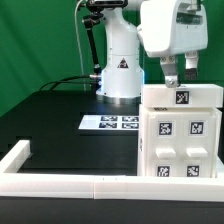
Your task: Assemble cabinet
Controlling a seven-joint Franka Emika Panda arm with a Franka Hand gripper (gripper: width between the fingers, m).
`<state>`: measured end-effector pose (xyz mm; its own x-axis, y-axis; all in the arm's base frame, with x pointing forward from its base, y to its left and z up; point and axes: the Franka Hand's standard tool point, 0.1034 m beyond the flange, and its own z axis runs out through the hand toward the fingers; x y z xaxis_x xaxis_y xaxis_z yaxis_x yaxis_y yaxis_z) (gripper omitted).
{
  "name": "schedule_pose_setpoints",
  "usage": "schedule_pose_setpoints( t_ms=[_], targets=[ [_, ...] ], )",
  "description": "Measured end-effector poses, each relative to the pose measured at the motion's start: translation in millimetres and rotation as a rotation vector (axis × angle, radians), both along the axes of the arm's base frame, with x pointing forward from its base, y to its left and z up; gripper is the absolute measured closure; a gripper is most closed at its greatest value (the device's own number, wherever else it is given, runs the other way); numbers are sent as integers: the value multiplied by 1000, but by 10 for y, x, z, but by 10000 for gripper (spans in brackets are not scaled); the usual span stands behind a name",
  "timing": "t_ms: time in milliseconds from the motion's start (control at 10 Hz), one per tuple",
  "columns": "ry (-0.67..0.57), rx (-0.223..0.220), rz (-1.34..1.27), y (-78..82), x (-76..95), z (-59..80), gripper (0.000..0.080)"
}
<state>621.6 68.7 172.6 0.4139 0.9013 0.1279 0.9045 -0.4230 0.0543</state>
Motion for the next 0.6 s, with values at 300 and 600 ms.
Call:
schedule_pose_setpoints(
  t_ms=[300, 600],
  targets=[
    [6, -74, 179, -33, -15, -93, 2],
    [0, -79, 141, -37, -1, -110, 2]
  ],
)
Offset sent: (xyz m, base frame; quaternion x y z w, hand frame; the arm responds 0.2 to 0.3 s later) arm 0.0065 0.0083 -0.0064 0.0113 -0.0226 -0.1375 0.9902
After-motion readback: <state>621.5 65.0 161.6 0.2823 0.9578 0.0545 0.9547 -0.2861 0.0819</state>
